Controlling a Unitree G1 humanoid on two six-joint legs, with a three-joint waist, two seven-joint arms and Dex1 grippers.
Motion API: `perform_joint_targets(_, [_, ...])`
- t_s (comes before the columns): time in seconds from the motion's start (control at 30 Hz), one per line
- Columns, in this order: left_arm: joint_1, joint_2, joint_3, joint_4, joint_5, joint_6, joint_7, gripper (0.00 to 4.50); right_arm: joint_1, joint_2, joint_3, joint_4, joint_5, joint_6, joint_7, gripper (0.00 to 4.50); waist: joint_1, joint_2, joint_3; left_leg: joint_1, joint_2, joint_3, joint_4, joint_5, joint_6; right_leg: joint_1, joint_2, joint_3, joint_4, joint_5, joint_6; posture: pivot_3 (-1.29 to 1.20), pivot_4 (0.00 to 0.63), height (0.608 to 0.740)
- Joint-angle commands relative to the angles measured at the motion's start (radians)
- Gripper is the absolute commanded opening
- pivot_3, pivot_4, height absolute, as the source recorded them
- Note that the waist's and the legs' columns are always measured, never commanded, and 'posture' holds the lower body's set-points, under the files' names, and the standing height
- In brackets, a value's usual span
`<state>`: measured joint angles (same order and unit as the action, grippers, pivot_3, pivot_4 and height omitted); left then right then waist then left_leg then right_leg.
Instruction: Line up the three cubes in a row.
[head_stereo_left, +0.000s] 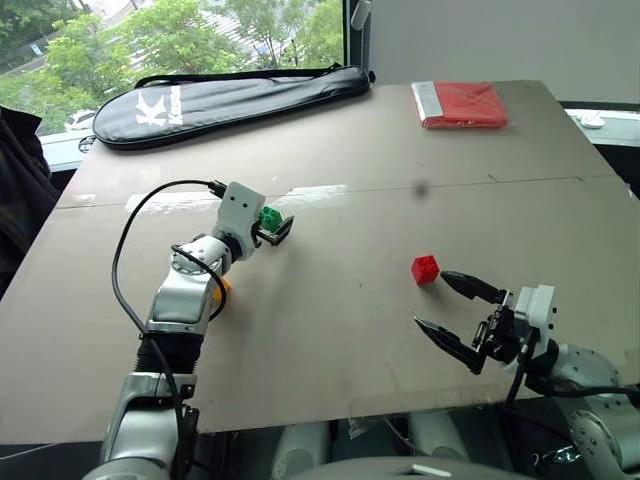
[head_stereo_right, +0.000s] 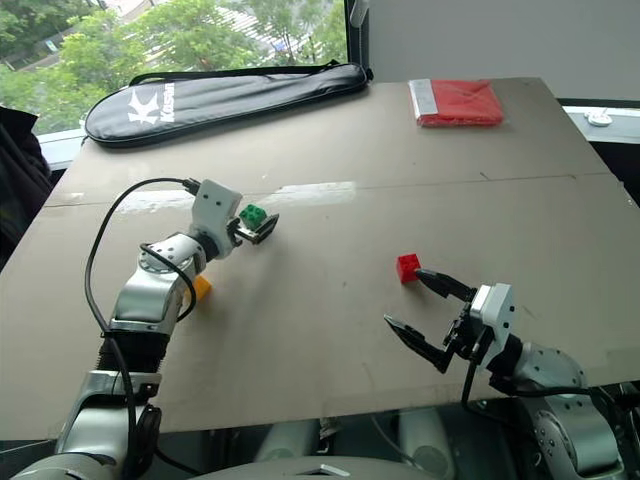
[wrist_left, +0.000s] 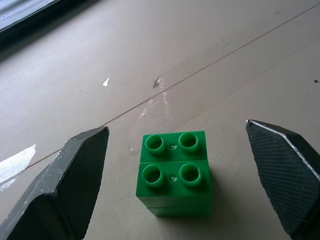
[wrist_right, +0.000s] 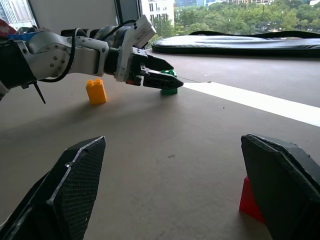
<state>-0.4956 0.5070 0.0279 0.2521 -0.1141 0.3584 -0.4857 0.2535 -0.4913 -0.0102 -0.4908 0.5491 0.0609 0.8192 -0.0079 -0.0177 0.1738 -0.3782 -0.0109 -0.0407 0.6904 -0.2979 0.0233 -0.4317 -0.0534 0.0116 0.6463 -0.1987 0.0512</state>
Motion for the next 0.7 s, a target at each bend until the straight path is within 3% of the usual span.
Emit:
perform_joint_targets(0.03, [-0.04,0.001,-0.028,0.023,-0.01,0.05,-0.071,4.5,-0.008,0.01,-0.02,-0.043,0.009,-0.017,-0.012,4.45,-0.001,0.0,0.0,0.0,0.0,-0.001,0.0,0.0,0.0,0.0,0.0,0.0,0.0,0.0,0.0,0.0,0.15,0.701])
perform_joint_targets(0.07, [-0.043,0.0,-0.031,0.029,-0.009,0.058,-0.08,4.5,-0.008,0.011,-0.021,-0.044,0.01,-0.016,-0.012,4.45,-0.001,0.0,0.0,0.0,0.0,0.0,0.0,0.0,0.0,0.0,0.0,0.0,0.0,0.0,0.0,0.0,0.15,0.701])
perform_joint_targets(0.17, [-0.05,-0.002,-0.03,0.044,-0.008,0.064,-0.094,3.69,-0.008,0.011,-0.024,-0.043,0.009,-0.017,-0.012,4.5,-0.001,0.0,0.0,0.0,0.0,-0.001,0.0,0.0,0.0,0.0,0.0,0.0,0.0,0.0,0.0,0.0,0.15,0.701])
perform_joint_targets(0.3, [-0.054,-0.001,-0.026,0.045,-0.008,0.057,-0.11,1.68,-0.011,0.01,-0.031,-0.04,0.016,-0.015,-0.014,4.5,-0.001,0.0,0.0,0.0,0.0,-0.001,0.0,0.0,0.0,0.0,-0.001,0.001,0.0,0.0,0.0,0.0,0.15,0.701])
perform_joint_targets(0.33, [-0.056,0.004,-0.023,0.039,-0.007,0.052,-0.113,1.45,-0.012,0.008,-0.035,-0.037,0.019,-0.015,-0.011,4.5,-0.001,0.0,0.0,0.0,0.0,-0.001,0.0,0.0,0.0,0.0,-0.001,0.001,0.0,0.0,0.0,0.0,0.15,0.701])
perform_joint_targets(0.5, [-0.087,0.06,-0.016,-0.061,-0.053,0.045,-0.24,1.35,-0.013,-0.007,-0.07,-0.014,0.041,-0.021,0.013,4.5,-0.001,0.0,0.0,0.0,0.0,-0.002,0.0,0.0,0.0,0.0,0.0,0.0,0.001,0.0,0.0,0.0,0.15,0.701])
perform_joint_targets(0.7, [-0.157,0.142,-0.109,-0.233,-0.156,0.016,-0.59,1.35,-0.009,-0.028,-0.134,0.034,0.099,-0.038,0.103,4.5,0.005,-0.001,0.001,-0.001,0.001,-0.001,0.0,0.0,0.0,0.0,-0.001,0.0,0.0,0.0,0.0,0.0,0.15,0.701])
